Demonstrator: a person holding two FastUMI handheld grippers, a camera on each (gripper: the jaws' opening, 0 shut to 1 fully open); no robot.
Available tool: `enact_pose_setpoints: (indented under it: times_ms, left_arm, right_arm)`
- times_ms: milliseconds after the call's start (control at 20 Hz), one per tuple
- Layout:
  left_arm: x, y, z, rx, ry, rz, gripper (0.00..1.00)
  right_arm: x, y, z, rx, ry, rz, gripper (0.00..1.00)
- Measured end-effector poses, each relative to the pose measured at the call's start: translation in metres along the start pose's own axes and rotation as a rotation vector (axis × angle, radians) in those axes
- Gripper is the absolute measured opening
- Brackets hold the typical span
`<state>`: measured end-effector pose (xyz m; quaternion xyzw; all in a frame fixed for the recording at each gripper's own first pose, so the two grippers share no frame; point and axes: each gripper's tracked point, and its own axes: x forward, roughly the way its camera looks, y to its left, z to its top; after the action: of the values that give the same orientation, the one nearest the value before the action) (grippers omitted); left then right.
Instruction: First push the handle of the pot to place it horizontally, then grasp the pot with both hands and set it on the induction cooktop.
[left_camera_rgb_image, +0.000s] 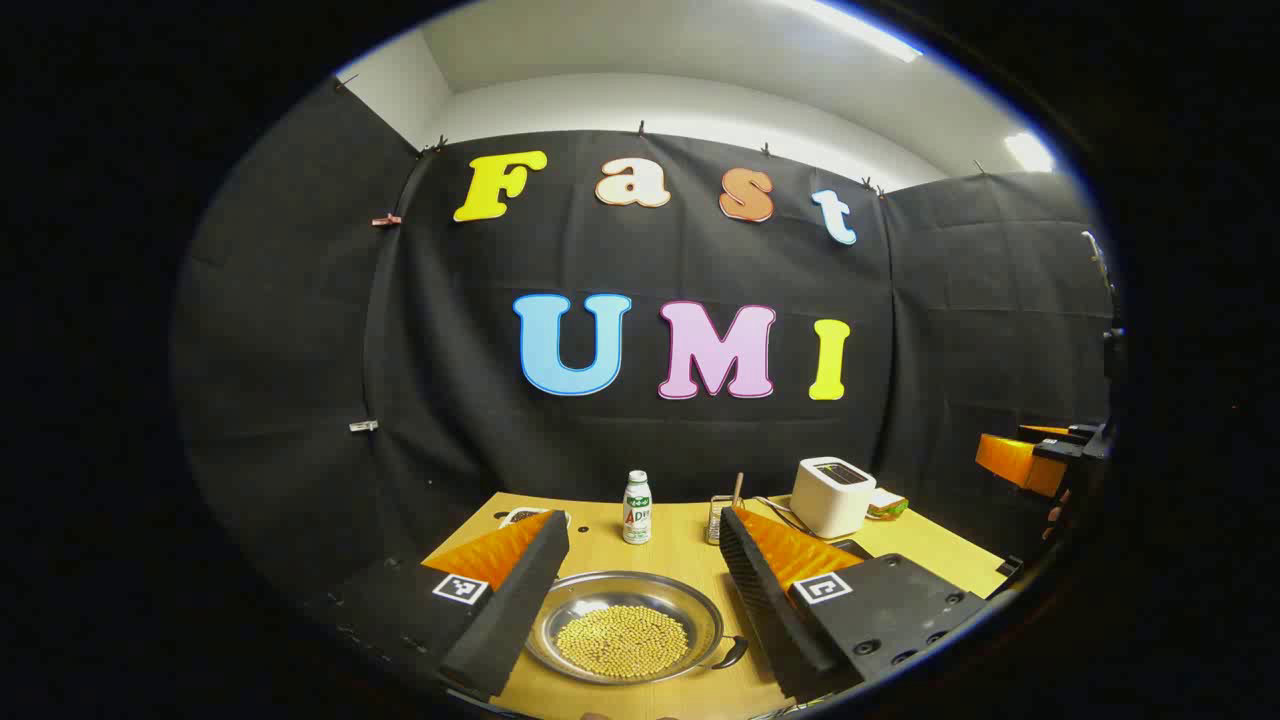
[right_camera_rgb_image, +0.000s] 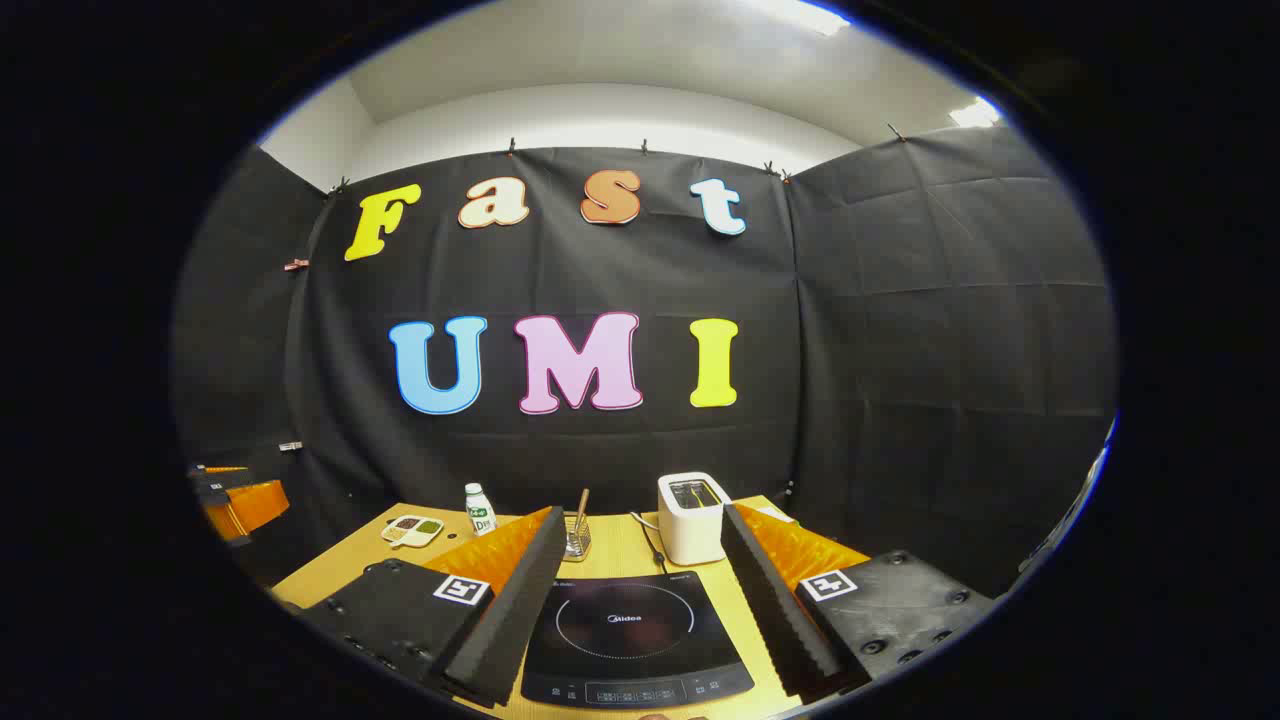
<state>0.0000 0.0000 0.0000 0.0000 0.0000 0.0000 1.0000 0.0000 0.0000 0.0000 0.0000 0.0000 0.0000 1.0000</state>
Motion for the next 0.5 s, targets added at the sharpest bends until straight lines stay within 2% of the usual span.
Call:
enact_pose_setpoints:
  times_ms: [500]
  left_arm:
    - [0.0027, 0.0011, -0.0074, -0.005, 0.024, 0.005, 0.95]
  right_arm:
    - [0.0012, -0.0012, 0.0028, 0.010, -0.006, 0.004, 0.97]
